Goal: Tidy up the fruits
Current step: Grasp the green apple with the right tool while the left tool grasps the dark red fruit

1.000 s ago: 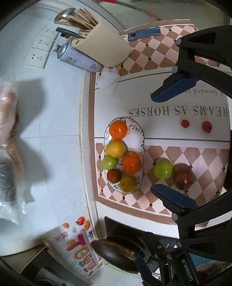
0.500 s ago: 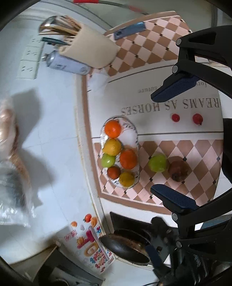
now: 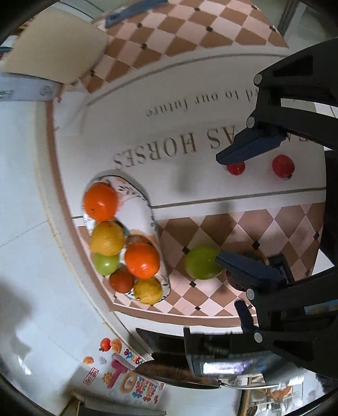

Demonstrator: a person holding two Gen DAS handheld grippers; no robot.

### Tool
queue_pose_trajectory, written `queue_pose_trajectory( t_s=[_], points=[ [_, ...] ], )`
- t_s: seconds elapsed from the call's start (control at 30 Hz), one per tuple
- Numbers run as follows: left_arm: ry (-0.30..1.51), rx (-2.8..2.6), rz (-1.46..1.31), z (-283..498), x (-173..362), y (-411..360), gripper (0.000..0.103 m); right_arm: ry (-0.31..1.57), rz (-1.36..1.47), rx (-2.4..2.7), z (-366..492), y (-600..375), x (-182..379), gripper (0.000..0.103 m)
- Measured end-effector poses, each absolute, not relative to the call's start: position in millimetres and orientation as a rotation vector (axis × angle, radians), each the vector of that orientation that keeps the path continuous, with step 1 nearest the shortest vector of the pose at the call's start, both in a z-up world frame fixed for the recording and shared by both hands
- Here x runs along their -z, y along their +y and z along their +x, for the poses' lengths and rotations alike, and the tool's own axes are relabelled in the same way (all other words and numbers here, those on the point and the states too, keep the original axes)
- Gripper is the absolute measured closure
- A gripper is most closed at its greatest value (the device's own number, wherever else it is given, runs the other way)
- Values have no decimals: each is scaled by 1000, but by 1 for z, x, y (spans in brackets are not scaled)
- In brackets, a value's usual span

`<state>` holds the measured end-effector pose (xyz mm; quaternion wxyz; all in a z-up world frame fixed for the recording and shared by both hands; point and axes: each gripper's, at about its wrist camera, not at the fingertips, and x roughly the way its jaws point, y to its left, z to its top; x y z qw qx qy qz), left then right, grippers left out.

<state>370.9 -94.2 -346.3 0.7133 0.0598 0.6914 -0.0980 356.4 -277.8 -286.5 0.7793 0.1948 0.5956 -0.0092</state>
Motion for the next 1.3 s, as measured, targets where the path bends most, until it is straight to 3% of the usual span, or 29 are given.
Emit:
queue_pose_trajectory(
  t_s=[0.07, 0.27, 0.57, 0.67, 0.73, 0.9, 1.1, 1.13, 1.2, 1.3],
  points=[
    [1532, 240, 95, 372, 350, -92, 40, 1312, 446, 9, 362, -278, 297, 31],
    [1479, 147, 117, 366, 342, -59, 41, 1379, 528, -71, 385, -266, 326, 31],
    [1519, 27, -70, 372, 348, 7, 41, 1512, 516, -219, 440, -189, 376, 29],
    [1513, 36, -81, 371, 349, 9, 40, 1544, 443, -209, 448, -174, 390, 33],
    [1512, 48, -73, 371, 350, 9, 40, 1542, 403, -198, 447, -171, 392, 44],
    [1537, 62, -89, 388, 347, 8, 41, 1519, 440, -183, 438, -183, 395, 44],
    [1494, 175, -128, 417, 306, -30, 42, 1446, 575, -125, 435, -239, 373, 44],
    [1482, 209, -138, 424, 295, -40, 43, 1430, 595, -115, 434, -251, 368, 44],
    [1455, 269, -151, 438, 276, -56, 62, 1393, 639, -93, 437, -272, 358, 44],
    [1397, 328, -140, 472, 249, -81, 62, 1345, 685, -61, 449, -296, 346, 44]
  ],
)
